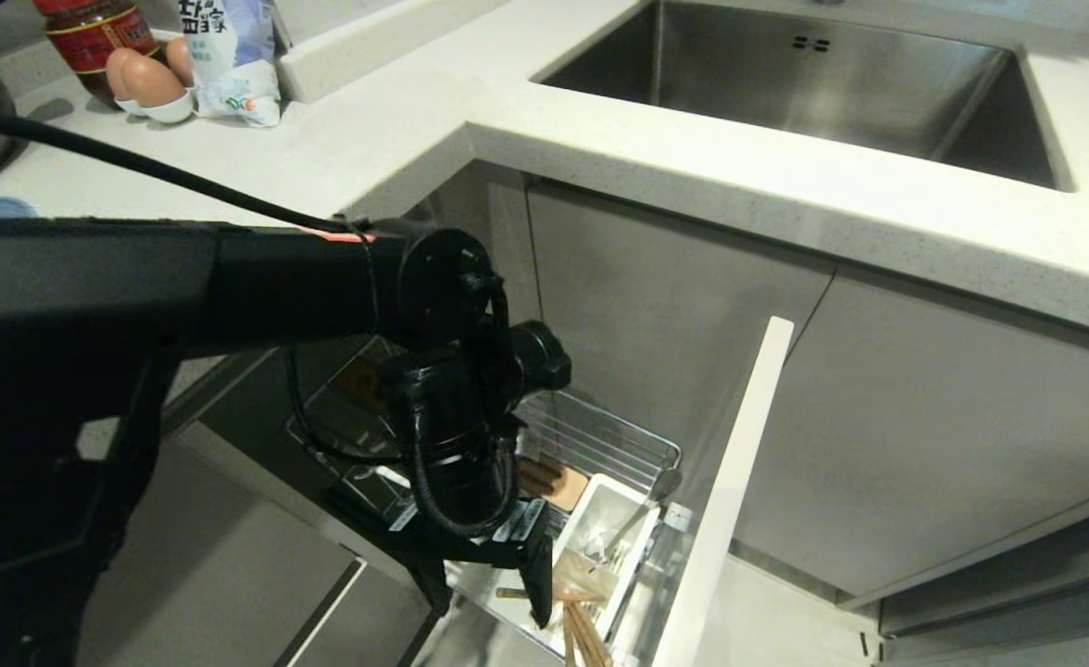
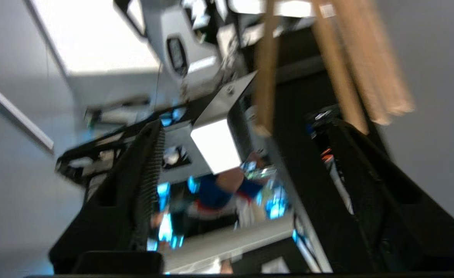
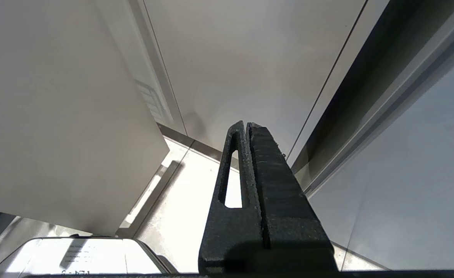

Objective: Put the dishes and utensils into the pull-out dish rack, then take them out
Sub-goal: Take the chopsticks out of the cupboard

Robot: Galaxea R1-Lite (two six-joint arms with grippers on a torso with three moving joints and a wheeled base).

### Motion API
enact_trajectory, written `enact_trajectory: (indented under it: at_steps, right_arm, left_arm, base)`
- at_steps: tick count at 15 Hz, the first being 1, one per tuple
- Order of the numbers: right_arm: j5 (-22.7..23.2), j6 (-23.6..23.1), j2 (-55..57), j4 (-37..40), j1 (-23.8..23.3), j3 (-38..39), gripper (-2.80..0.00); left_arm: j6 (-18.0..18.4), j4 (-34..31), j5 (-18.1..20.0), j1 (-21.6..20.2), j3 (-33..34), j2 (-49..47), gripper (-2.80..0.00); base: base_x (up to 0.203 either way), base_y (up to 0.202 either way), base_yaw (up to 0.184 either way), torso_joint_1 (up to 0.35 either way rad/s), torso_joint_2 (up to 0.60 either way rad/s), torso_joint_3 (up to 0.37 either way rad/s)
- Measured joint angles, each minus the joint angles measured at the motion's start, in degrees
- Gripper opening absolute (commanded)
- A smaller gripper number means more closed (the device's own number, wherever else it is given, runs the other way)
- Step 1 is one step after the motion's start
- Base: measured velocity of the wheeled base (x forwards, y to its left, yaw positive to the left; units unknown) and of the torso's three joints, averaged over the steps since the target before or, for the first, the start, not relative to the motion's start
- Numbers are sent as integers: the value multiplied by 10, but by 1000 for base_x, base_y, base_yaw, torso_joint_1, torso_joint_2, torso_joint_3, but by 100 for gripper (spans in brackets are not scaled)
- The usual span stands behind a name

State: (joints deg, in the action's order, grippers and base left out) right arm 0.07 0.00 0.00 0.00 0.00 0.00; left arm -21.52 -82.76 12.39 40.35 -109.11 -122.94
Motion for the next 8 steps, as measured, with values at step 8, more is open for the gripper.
enact_trajectory:
  at_steps: [8]
  right_arm:
    - [0,0,0,0,0,0,-280]
  left_arm:
    - [22,-7,16,-11,-16,-83,0]
  base:
    - [0,0,0,0,0,0]
